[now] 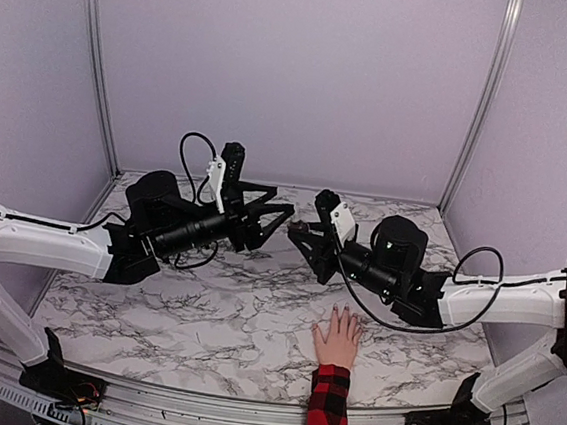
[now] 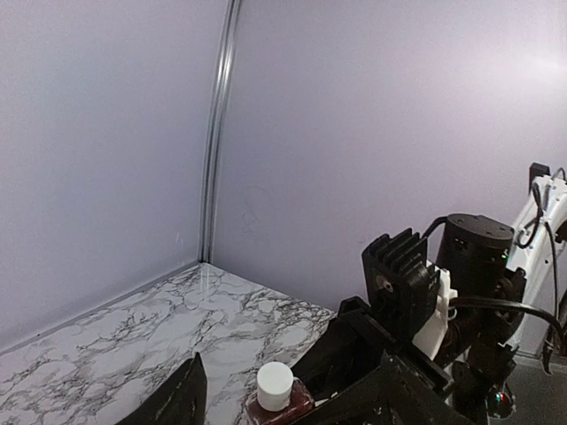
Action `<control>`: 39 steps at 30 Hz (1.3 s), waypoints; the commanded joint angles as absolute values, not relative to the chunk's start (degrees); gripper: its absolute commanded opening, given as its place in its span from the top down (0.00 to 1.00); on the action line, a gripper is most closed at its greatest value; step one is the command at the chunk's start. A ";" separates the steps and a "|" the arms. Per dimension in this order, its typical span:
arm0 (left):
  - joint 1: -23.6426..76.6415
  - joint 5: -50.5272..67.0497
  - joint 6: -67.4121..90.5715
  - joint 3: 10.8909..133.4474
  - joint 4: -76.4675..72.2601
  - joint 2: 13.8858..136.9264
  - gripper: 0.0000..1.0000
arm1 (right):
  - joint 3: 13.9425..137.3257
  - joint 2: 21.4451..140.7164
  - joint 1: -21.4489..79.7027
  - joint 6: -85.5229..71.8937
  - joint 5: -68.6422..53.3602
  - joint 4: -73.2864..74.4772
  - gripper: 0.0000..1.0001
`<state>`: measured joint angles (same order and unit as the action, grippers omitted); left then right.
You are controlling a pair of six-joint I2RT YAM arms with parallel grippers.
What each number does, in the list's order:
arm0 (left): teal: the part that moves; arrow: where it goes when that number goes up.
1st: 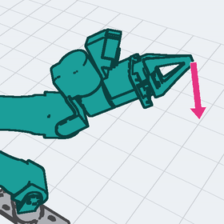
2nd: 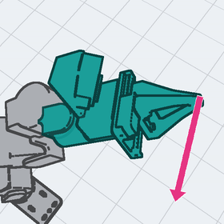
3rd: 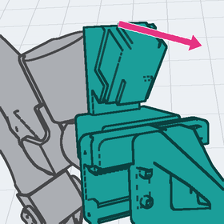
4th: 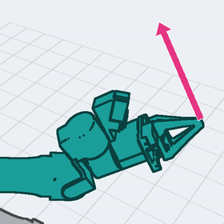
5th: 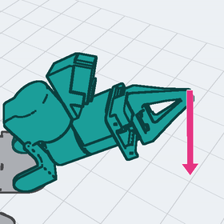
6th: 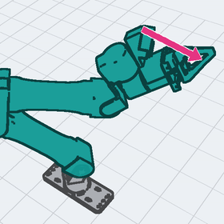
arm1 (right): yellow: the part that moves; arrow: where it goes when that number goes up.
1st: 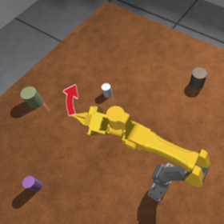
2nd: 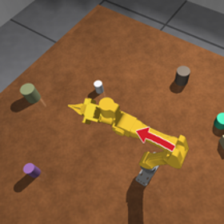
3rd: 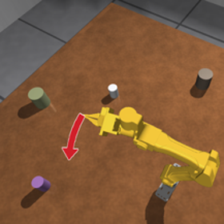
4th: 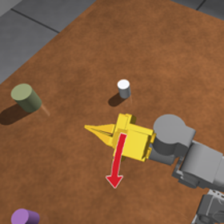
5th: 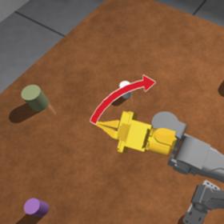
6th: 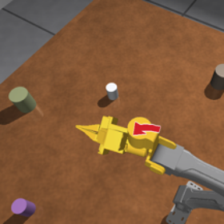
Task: Paint the nails
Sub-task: Unscrew the cap of the nail polish bottle.
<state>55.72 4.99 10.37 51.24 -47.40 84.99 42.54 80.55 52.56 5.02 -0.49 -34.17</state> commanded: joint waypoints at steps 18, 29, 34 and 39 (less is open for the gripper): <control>54.21 49.47 -7.38 47.37 -42.97 76.30 0.40 | 47.21 76.12 51.12 1.51 -56.25 -24.97 1.00; 55.49 50.71 -10.48 50.24 -38.22 77.48 0.51 | 48.41 78.93 51.07 -2.83 -62.04 -25.99 1.00; 56.13 50.95 -11.51 51.33 -36.59 78.01 0.54 | 48.48 79.73 51.11 -3.96 -63.08 -26.73 1.00; 56.43 50.43 -13.40 52.53 -33.33 78.43 0.58 | 48.60 80.24 51.11 -4.78 -63.31 -27.30 1.00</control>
